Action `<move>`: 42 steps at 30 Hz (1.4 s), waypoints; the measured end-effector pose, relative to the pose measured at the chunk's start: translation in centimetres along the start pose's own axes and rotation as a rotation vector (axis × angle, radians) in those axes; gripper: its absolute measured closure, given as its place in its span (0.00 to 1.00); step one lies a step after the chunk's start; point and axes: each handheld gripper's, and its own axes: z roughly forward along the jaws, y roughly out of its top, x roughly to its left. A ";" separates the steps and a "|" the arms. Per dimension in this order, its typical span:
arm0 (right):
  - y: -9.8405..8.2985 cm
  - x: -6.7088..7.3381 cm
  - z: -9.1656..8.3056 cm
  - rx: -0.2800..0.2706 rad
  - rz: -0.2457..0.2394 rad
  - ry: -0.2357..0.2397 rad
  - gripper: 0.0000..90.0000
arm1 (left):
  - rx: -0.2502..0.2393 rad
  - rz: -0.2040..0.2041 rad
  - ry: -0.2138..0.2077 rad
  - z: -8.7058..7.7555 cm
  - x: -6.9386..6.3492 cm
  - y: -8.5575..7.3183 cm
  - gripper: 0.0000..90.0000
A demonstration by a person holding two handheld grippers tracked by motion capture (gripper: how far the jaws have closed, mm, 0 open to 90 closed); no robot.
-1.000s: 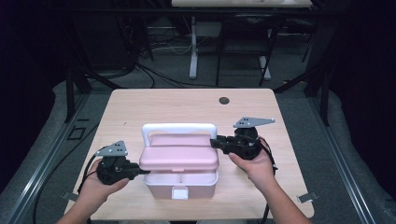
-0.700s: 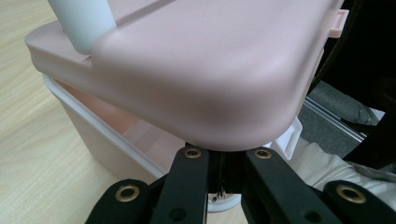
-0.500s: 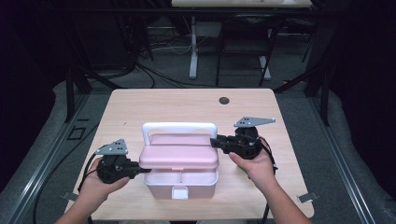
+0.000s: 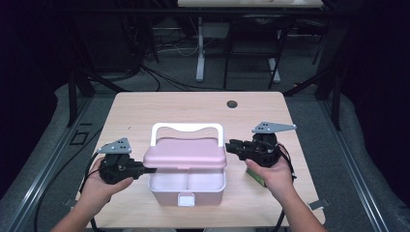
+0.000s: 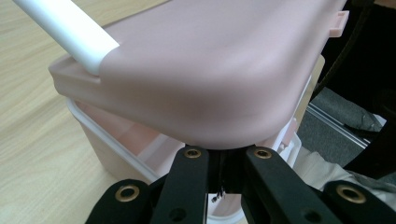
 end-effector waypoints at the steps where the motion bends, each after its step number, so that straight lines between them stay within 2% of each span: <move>1: -0.1 0.0 -0.1 0.001 0.002 -0.001 0.82 | -0.002 -0.002 0.000 0.0 0.0 0.2 1.00; 3: -0.4 -0.1 -0.2 0.007 0.001 -0.017 0.83 | -0.003 -0.004 0.001 -0.1 0.1 0.5 1.00; 5: -0.7 -0.2 -0.4 0.014 0.000 -0.011 0.84 | -0.005 -0.007 0.005 -0.2 0.2 0.8 1.00; 6: -0.8 -0.1 -0.4 0.021 0.000 -0.030 0.85 | -0.005 -0.007 0.008 -0.3 0.3 1.0 1.00; 8: -1.1 -0.1 -0.5 0.024 -0.009 -0.009 0.86 | -0.005 -0.008 0.013 -0.3 0.3 1.3 1.00; 9: -1.2 0.1 -0.6 0.028 -0.011 -0.045 0.87 | -0.007 -0.011 0.013 -0.4 0.4 1.5 1.00; 10: -1.4 0.0 -0.7 0.025 -0.008 -0.004 0.87 | -0.007 -0.012 0.016 -0.4 0.4 1.6 1.00; 12: -1.7 0.4 -0.7 0.035 -0.015 -0.057 0.88 | -0.007 -0.015 0.020 -0.5 0.5 2.0 1.00; 13: -2.0 0.2 -0.7 0.031 -0.014 0.002 0.89 | -0.006 -0.014 0.024 -0.5 0.6 2.2 1.00; 14: -2.2 0.5 -0.6 0.045 -0.019 -0.053 0.89 | -0.006 -0.013 0.027 -0.5 0.6 2.3 1.00; 15: -2.5 0.3 -0.5 0.040 -0.012 0.012 0.89 | 0.000 -0.012 0.028 -0.6 0.7 2.5 1.00; 16: -2.8 0.5 -0.3 0.046 -0.011 -0.017 0.89 | -0.001 -0.015 0.033 -0.6 0.7 2.7 1.00; 17: -3.0 0.5 -0.2 0.047 -0.009 0.018 0.90 | 0.002 -0.014 0.036 -0.6 0.8 2.9 1.00; 18: -3.2 0.8 -0.1 0.059 -0.015 -0.055 0.90 | 0.005 -0.015 0.035 -0.6 0.8 3.0 1.00; 19: -3.5 0.7 0.0 0.053 -0.008 0.026 0.90 | 0.006 -0.018 0.040 -0.7 0.9 3.2 1.00; 20: -3.6 1.0 0.1 0.064 -0.013 -0.023 0.90 | 0.013 -0.017 0.045 -0.7 0.9 3.4 1.00; 21: -3.8 1.1 0.3 0.062 -0.015 0.002 0.91 | 0.015 -0.017 0.050 -0.7 0.9 3.6 1.00; 23: -4.0 1.6 0.5 0.060 -0.023 0.004 0.91 | 0.025 -0.013 0.061 -0.7 0.9 3.9 1.00; 24: -4.1 1.8 0.6 0.069 -0.030 0.024 0.91 | 0.030 -0.012 0.068 -0.7 1.0 4.1 1.00; 25: -4.2 2.1 0.7 0.070 -0.036 0.006 0.91 | 0.034 -0.014 0.074 -0.7 1.0 4.3 1.00; 26: -4.2 2.2 0.8 0.074 -0.040 0.030 0.91 | 0.039 -0.012 0.080 -0.7 1.0 4.5 1.00; 28: -4.3 2.7 1.1 0.088 -0.054 0.008 0.92 | 0.046 -0.009 0.092 -0.8 1.0 4.9 1.00; 30: -4.5 2.9 1.4 0.093 -0.059 0.037 0.92 | 0.050 -0.012 0.102 -0.8 1.0 5.3 1.00; 33: -4.9 3.1 1.8 0.120 -0.069 0.030 0.92 | 0.062 -0.014 0.113 -0.8 1.1 5.8 1.00; 42: -5.7 3.8 3.0 0.156 -0.092 0.058 0.94 | 0.093 -0.019 0.136 -0.7 1.3 6.7 0.99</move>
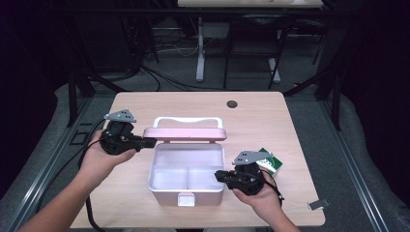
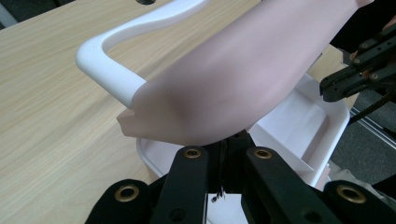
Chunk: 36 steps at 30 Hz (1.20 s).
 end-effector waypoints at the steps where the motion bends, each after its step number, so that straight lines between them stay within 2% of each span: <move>1: 0.0 0.1 0.1 0.007 -0.004 -0.004 0.95 | 0.001 -0.001 0.000 0.0 0.0 0.1 0.99; 7: -0.2 0.8 0.6 0.031 -0.030 -0.003 0.96 | 0.003 -0.003 0.005 0.1 0.3 0.5 0.99; 10: -0.3 1.1 0.9 0.035 -0.036 0.017 0.96 | 0.006 -0.010 0.008 0.2 0.5 0.7 0.99; 11: -0.4 1.2 1.0 0.040 -0.040 -0.002 0.96 | 0.006 -0.008 0.010 0.2 0.6 0.8 0.99; 12: -0.4 1.2 1.1 0.045 -0.040 0.016 0.96 | 0.007 -0.012 0.013 0.2 0.6 0.8 0.99; 13: -0.4 1.2 1.1 0.061 -0.045 0.008 0.96 | 0.008 -0.012 0.011 0.3 0.7 0.9 0.99; 27: -0.7 1.4 1.9 0.072 -0.045 0.006 1.00 | 0.006 -0.041 0.034 0.4 1.9 1.1 0.99; 36: -0.8 1.4 1.7 0.085 -0.051 0.021 1.00 | 0.005 -0.042 0.042 0.6 1.9 1.6 0.99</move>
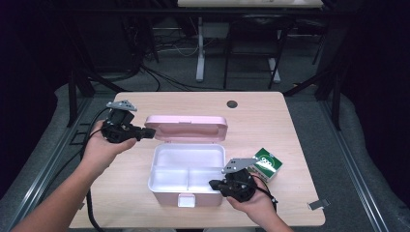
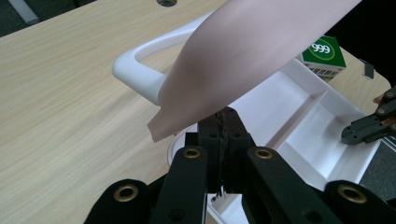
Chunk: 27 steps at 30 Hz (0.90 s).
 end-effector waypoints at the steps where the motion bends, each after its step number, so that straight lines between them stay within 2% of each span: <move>1: 0.0 0.0 0.0 0.000 0.001 0.000 1.00 | 0.001 0.000 0.001 0.0 0.0 0.1 0.99; 10: -0.2 0.0 -0.3 0.002 -0.002 -0.004 1.00 | 0.006 0.009 0.006 0.2 -0.2 0.6 0.99; 18: -0.3 -0.1 -0.3 -0.007 -0.001 0.002 1.00 | 0.008 -0.004 0.017 0.6 0.2 0.8 0.99; 19: -0.3 -0.1 -0.3 0.005 -0.003 0.003 1.00 | 0.010 -0.005 0.018 0.6 0.3 0.9 0.99; 21: -0.4 -0.1 -0.2 -0.009 0.003 0.001 1.00 | 0.014 -0.006 0.028 0.7 0.4 1.0 0.98; 27: -0.4 -0.3 -0.2 0.001 0.008 -0.001 1.00 | 0.043 -0.017 0.064 1.1 0.9 1.7 0.98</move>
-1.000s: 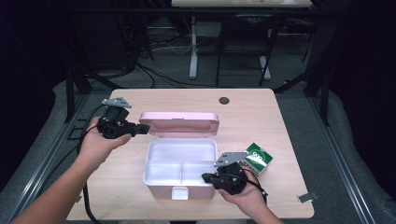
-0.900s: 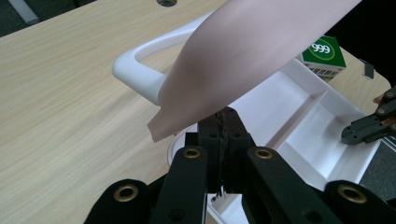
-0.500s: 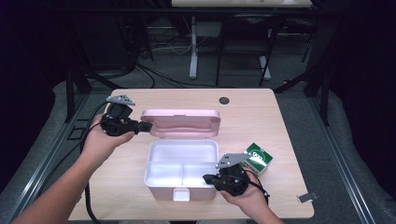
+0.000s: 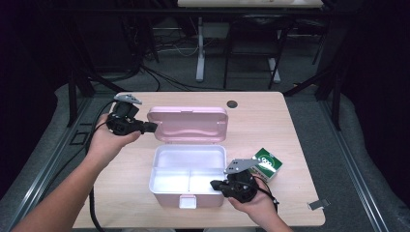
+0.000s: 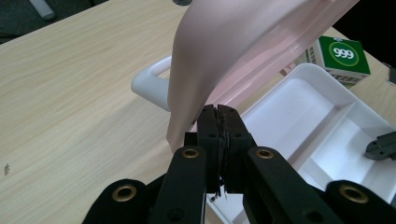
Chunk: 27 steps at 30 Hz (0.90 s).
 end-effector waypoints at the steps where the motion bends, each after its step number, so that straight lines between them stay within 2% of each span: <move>1: 0.0 0.0 0.0 0.000 0.000 0.000 1.00 | 0.008 0.000 0.012 0.1 0.0 0.2 0.98; 6: -0.1 0.0 0.1 -0.019 0.006 -0.002 1.00 | 0.035 -0.005 0.042 0.6 0.4 0.7 0.97; 9: -0.1 0.0 0.1 -0.021 0.007 0.000 1.00 | 0.070 0.008 0.066 1.0 0.5 0.8 0.95; 14: 0.0 0.0 0.1 -0.009 0.003 -0.007 1.00 | 0.100 0.015 0.058 1.0 0.6 0.8 0.91; 19: 0.2 0.1 0.2 0.008 -0.005 -0.016 1.00 | 0.146 0.042 0.049 0.8 0.6 0.5 0.87; 23: 0.3 0.1 0.2 0.016 -0.011 -0.013 1.00 | 0.162 0.049 0.044 0.6 0.7 0.3 0.85; 24: 0.3 0.2 0.1 0.034 -0.019 -0.023 1.00 | 0.167 0.050 0.045 0.6 0.8 0.2 0.84; 27: 0.3 0.3 0.1 0.035 -0.031 -0.035 1.00 | 0.176 0.051 0.048 0.5 0.9 0.0 0.83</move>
